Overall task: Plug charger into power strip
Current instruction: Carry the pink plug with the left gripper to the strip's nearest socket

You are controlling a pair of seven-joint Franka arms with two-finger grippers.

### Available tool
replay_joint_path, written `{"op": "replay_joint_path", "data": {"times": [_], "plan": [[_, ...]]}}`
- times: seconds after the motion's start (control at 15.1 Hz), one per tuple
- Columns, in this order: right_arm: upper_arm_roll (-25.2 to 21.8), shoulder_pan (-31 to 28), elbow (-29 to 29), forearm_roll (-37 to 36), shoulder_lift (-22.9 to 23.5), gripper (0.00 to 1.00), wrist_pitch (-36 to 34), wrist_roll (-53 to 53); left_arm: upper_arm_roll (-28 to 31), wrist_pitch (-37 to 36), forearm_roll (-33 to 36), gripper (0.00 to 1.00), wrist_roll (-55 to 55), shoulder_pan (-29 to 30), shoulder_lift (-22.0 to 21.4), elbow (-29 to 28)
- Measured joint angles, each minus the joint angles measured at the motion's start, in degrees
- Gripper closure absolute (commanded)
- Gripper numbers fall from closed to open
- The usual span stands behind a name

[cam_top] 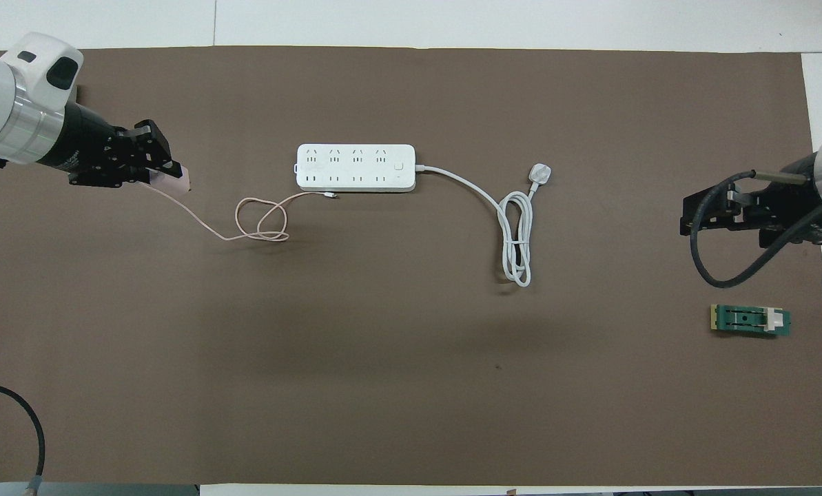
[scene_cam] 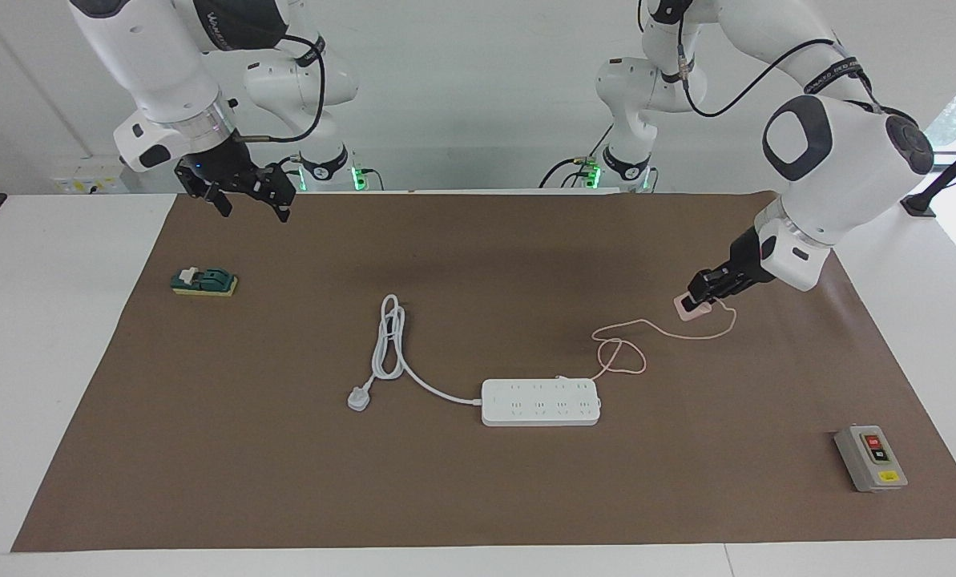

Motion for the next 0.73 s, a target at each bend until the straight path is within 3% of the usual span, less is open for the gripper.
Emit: {"op": "replay_joint_path", "data": {"times": [0.33, 0.73], "plan": [[0.03, -0.02, 0.00, 0.00, 0.08, 0.00, -1.89, -0.07, -0.21, 0.39, 6.21, 1.00, -3.20, -0.70, -0.09, 0.47], [-0.14, -0.03, 0.06, 0.00, 0.03, 0.00, -1.94, -0.07, -0.72, 3.46, 8.59, 1.00, -17.80, -5.55, -0.10, 0.55]]}}
